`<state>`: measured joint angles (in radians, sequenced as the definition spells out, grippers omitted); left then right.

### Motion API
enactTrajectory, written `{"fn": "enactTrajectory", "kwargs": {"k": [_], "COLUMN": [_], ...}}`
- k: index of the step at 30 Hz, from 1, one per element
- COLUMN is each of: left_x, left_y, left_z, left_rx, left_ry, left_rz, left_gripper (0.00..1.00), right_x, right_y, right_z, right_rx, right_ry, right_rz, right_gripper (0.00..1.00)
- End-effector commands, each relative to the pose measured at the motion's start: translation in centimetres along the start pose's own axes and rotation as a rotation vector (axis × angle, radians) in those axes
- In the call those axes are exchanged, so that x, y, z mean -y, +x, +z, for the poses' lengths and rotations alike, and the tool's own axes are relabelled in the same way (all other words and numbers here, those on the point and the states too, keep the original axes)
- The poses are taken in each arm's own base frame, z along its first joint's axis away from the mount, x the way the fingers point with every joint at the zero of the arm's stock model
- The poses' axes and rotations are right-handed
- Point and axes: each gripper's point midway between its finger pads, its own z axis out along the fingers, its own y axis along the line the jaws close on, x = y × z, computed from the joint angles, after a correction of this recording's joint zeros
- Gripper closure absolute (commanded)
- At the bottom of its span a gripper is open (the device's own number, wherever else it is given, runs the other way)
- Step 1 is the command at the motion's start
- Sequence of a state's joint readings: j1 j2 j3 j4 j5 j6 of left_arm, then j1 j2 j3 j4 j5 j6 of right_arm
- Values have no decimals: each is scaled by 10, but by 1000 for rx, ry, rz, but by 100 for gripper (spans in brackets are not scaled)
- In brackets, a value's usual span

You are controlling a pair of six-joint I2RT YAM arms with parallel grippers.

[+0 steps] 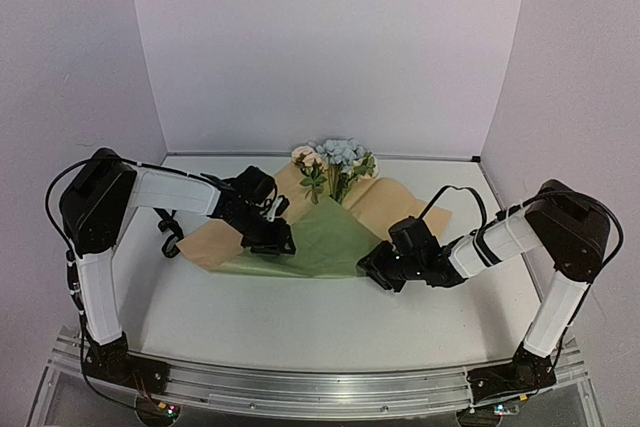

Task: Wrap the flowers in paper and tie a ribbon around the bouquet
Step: Fold the bottom corner of the flattened wrapping paper at the center of the board, then press the fold line of the 1/4-folded wrapping paper.

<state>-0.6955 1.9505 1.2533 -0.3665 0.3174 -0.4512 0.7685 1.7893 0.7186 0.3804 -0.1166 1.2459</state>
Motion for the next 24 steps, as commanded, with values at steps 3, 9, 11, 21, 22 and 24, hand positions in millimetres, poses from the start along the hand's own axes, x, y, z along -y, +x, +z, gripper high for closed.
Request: {"fn": "enactTrajectory", "kwargs": {"k": [3, 9, 11, 21, 22, 24], "left_x": [80, 86, 78, 40, 35, 25], "left_y": [-12, 12, 17, 40, 43, 49], "left_z": [-36, -15, -6, 17, 19, 21], "left_rx": [79, 27, 22, -10, -15, -24], "left_ry": [124, 169, 153, 70, 60, 48], "left_rz": [115, 84, 68, 0, -11, -30], "left_gripper": [57, 60, 61, 63, 63, 64], "right_x": [51, 52, 52, 56, 56, 59], "right_y": [0, 1, 2, 4, 4, 5], "right_z": [1, 3, 4, 7, 7, 7], "right_rx": [24, 26, 28, 21, 20, 21], "right_ry": [164, 170, 170, 181, 181, 186], "right_rz": [41, 53, 56, 73, 75, 79], "right_gripper": [65, 66, 66, 67, 67, 67]}}
